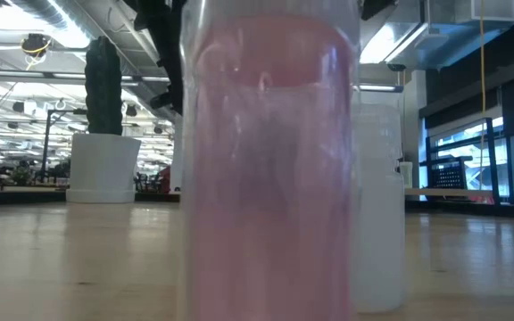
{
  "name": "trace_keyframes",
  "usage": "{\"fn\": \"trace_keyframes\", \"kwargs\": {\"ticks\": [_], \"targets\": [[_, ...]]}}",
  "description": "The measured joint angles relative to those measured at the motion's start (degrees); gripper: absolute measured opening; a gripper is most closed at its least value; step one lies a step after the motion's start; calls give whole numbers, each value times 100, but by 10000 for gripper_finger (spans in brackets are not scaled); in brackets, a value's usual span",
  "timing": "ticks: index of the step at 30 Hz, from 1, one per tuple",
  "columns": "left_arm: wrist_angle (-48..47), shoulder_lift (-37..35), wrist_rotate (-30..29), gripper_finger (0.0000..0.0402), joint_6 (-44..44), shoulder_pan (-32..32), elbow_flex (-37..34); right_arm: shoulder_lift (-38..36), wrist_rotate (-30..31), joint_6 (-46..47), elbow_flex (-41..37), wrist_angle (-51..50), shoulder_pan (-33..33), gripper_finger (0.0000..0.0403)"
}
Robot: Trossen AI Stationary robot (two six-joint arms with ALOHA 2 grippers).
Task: Pick and place medicine bottles onto shelf by color
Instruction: Put the top yellow pill bottle on the shelf aligned with the other yellow pill bottle
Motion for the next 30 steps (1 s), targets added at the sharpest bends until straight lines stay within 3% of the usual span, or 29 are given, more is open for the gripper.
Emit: {"fn": "trace_keyframes", "kwargs": {"ticks": [8,12,18,24,30], "targets": [[118,0,232,43,17,2,0,0,0,-2,0,2,0,209],[199,1,64,59,13,50,0,0,-1,-2,0,2,2,209],[200,66,-34,151,-174,299,0,0,-2,-2,0,2,1,209],[372,194,449,256,-91,584,11,-2,-2,-2,0,11,2,209],[478,249,684,310,24,963,7,-2,-94,-2,1,46,2,209]]}}
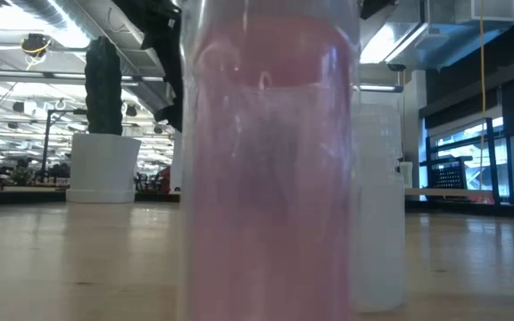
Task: Pick and place medicine bottles onto shelf by color
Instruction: Put the top yellow pill bottle on the shelf aligned with the other yellow pill bottle
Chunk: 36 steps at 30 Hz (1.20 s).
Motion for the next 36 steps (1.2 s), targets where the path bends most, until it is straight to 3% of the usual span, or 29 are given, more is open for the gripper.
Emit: {"fn": "trace_keyframes", "kwargs": {"ticks": [8,14,30,36], "targets": [[168,331,208,319,246,160,-4,0,0,0,1,19,0,209],[370,621,-81,317,345,162,-4,0,1,0,1,72,0,209],[658,1253,-168,315,562,160,-7,0,-2,0,1,126,0,209],[959,1286,-658,311,698,129,-7,0,0,0,1,124,0,209]]}}
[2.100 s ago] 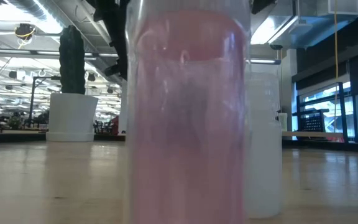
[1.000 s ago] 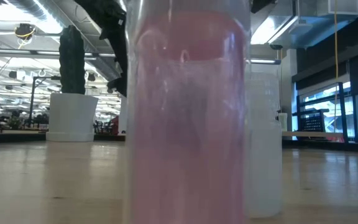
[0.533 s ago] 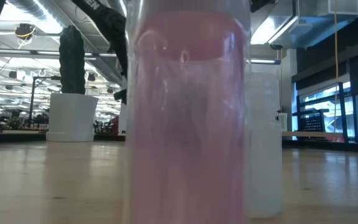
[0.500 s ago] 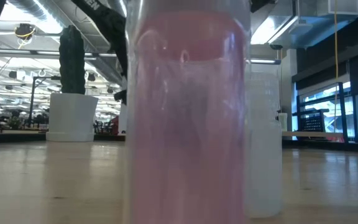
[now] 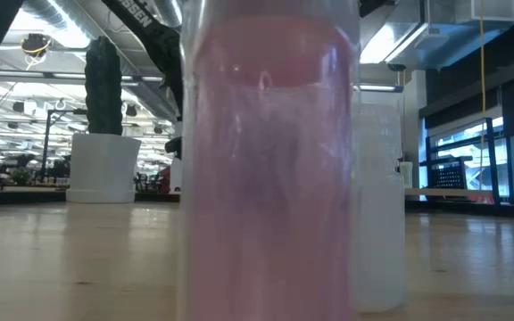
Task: Pick and place medicine bottles onto shelf by color
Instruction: Put the top yellow pill bottle on the shelf aligned with the other yellow pill bottle
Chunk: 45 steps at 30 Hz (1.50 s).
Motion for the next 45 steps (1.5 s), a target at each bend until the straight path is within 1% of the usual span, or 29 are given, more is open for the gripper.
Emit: {"fn": "trace_keyframes", "kwargs": {"ticks": [4,16,32,45], "targets": [[35,0,-11,294,28,-8,0,0,0,0,0,-2,0,209],[13,-2,-11,226,5,-9,0,0,0,-2,0,-4,0,209],[-97,11,-79,180,-6,-6,0,0,1,-2,0,-4,0,209],[-86,13,-95,114,1,-11,0,0,0,-2,0,-7,0,209]]}}
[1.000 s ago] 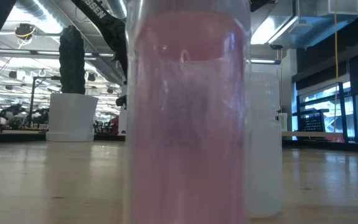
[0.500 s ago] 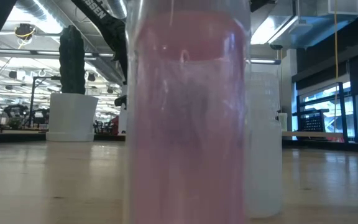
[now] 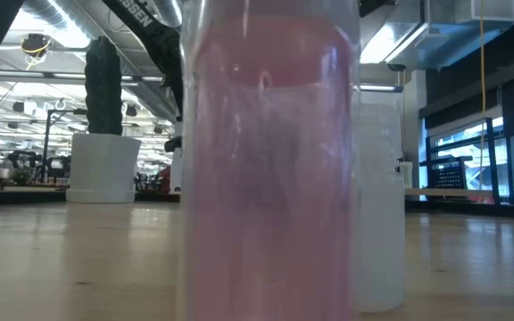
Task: Pick and place medicine bottles onto shelf by color
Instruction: Put the top yellow pill bottle on the shelf aligned with the other yellow pill bottle
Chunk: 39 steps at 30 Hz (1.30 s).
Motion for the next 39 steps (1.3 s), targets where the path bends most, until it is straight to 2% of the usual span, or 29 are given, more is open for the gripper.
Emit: {"fn": "trace_keyframes", "kwargs": {"ticks": [14,22,30,39], "targets": [[-165,-39,28,99,9,-21,2,0,0,0,0,0,-2,209],[-653,-515,45,99,4,-285,0,7,-4,0,0,62,-2,209],[-1130,-1168,-19,99,-213,-1017,2,7,-2,0,0,92,-2,209],[-1682,-1718,-317,99,-878,-2321,0,7,-4,0,0,94,0,209]]}}
